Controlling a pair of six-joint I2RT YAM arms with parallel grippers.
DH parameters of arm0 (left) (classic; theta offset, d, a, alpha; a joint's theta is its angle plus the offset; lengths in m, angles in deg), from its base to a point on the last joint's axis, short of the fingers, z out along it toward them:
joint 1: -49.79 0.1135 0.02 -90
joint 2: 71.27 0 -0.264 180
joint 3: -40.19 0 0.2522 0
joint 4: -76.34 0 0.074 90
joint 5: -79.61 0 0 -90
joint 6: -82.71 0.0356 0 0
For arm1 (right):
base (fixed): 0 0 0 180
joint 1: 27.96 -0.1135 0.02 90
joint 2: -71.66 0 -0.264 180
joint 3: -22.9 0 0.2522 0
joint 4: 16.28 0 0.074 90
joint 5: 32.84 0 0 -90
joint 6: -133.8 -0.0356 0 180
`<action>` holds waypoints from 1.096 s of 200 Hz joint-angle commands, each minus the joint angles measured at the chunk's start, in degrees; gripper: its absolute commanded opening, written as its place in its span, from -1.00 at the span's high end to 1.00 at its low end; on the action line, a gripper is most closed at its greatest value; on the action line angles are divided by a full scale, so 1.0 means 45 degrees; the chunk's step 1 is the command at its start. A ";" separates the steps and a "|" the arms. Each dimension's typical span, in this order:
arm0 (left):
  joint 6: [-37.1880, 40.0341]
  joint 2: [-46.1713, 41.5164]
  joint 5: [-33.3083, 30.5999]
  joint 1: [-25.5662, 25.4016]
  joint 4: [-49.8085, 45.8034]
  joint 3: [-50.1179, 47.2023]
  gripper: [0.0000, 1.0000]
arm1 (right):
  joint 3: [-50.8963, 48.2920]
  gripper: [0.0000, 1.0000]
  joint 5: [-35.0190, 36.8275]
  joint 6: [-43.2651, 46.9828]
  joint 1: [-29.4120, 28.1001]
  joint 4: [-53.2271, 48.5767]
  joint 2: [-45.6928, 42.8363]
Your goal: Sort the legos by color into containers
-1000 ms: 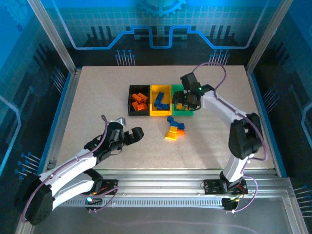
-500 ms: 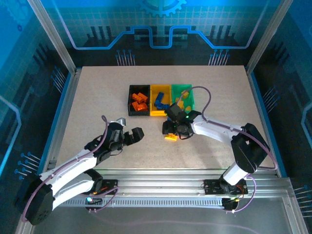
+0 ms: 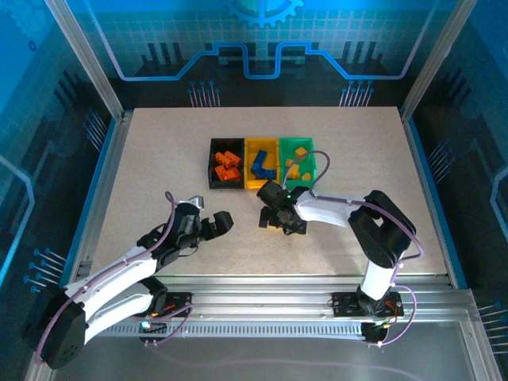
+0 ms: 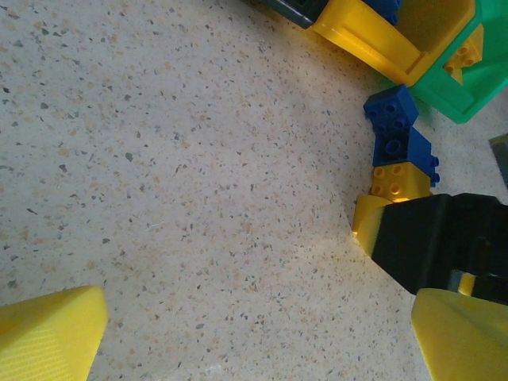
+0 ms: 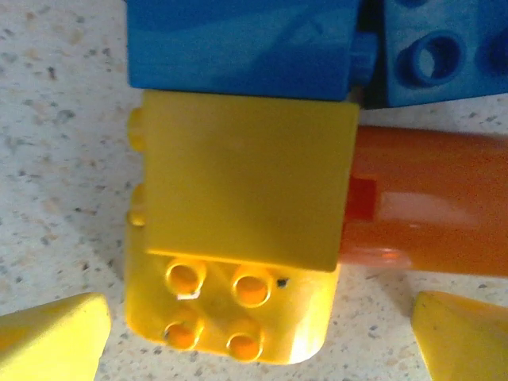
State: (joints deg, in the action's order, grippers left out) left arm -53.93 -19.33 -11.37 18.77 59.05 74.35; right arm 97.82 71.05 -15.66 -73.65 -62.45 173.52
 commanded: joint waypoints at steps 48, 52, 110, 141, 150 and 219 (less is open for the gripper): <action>-0.0119 -0.0298 0.0177 -0.0097 0.0296 -0.0328 -0.98 | 0.1449 -0.77 0.0934 -0.0341 -0.0073 -0.1163 0.1348; -0.0115 -0.0321 0.0177 -0.0089 0.0329 -0.0325 -0.98 | 0.1506 -0.76 0.0954 -0.0341 -0.0076 -0.1229 0.1427; -0.0070 -0.0293 0.0178 -0.0085 0.0314 -0.0364 -0.98 | 0.1676 -0.48 0.0695 0.0256 0.0017 -0.1120 0.1931; -0.0128 -0.0281 0.0158 -0.0096 0.0320 -0.0390 -0.98 | 0.1663 -0.35 0.0565 0.0508 0.0002 -0.0956 0.2005; -0.0127 -0.0278 0.0172 -0.0091 0.0334 -0.0383 -0.98 | 0.1613 -0.35 0.0566 0.0548 0.0009 -0.0935 0.1940; -0.0182 -0.0273 0.0122 -0.0087 0.0295 -0.0355 -0.98 | 0.0840 -0.32 0.1110 0.1293 -0.0411 -0.0189 0.0104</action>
State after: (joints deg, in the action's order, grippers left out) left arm -53.95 -20.03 -11.37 18.77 59.51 73.48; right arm 103.59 73.71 -11.69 -74.03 -65.60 178.11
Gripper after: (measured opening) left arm 0.990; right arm 0.664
